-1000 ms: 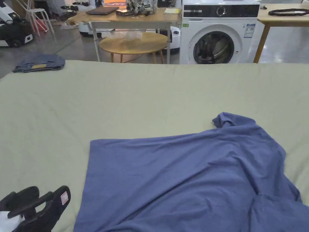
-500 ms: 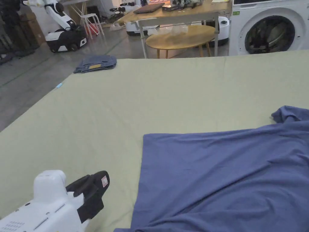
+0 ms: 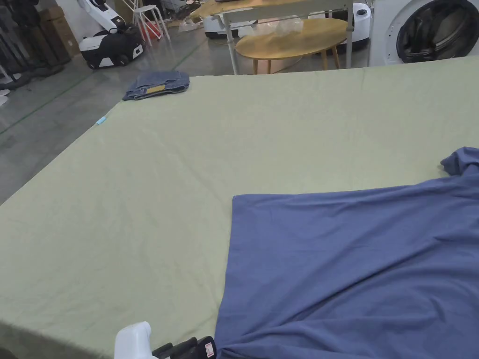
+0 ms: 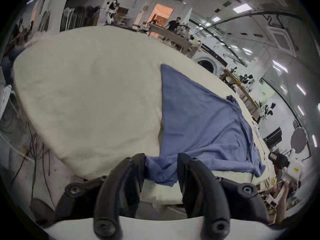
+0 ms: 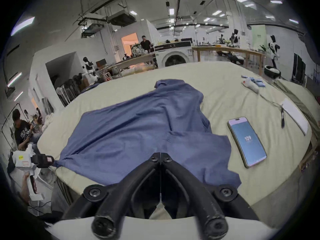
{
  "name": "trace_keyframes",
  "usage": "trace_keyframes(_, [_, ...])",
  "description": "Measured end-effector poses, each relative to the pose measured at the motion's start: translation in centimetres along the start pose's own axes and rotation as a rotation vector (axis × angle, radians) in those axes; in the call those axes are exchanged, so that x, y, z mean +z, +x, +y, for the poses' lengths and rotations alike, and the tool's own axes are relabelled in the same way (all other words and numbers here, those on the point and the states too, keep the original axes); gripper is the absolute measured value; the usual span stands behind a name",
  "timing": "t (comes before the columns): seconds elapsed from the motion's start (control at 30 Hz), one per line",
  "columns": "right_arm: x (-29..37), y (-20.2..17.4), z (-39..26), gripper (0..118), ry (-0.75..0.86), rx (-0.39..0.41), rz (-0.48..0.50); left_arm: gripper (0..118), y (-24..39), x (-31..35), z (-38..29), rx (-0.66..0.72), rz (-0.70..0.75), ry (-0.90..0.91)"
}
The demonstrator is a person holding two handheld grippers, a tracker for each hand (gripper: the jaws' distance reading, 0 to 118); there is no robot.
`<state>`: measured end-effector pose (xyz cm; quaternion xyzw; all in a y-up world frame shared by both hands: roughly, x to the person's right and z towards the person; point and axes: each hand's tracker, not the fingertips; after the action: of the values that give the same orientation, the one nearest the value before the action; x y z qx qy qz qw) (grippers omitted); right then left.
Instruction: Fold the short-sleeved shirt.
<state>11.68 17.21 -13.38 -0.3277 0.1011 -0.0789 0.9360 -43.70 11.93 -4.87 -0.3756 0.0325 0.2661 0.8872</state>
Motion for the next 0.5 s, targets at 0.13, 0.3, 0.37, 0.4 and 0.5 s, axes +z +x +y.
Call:
trace_keyframes(0.13, [0.8,1.5,-1.1,0,-0.018,-0.036,-0.041,4,-0.2,-1.9,-0.6,0.003,0.025,-0.054])
trace_keyframes(0.3, [3.1,3.6,-2.2,0,-0.013,-0.107,-0.114,2,0.0,-1.7,-0.6,0.045,0.023,-0.051])
trace_keyframes(0.37, [4.2,4.7,-2.5,12,0.002,-0.146,-0.152,2,0.9,-1.8,-0.9,-0.021,0.062,-0.057])
trace_keyframes(0.4, [4.7,4.8,-2.7,40,0.014,-0.167,-0.173,2,1.2,-1.9,-1.0,-0.048,0.077,-0.063])
trace_keyframes(0.5, [5.4,6.1,-3.6,50,0.027,-0.211,-0.232,2,1.8,-2.1,-0.9,-0.115,0.115,-0.072])
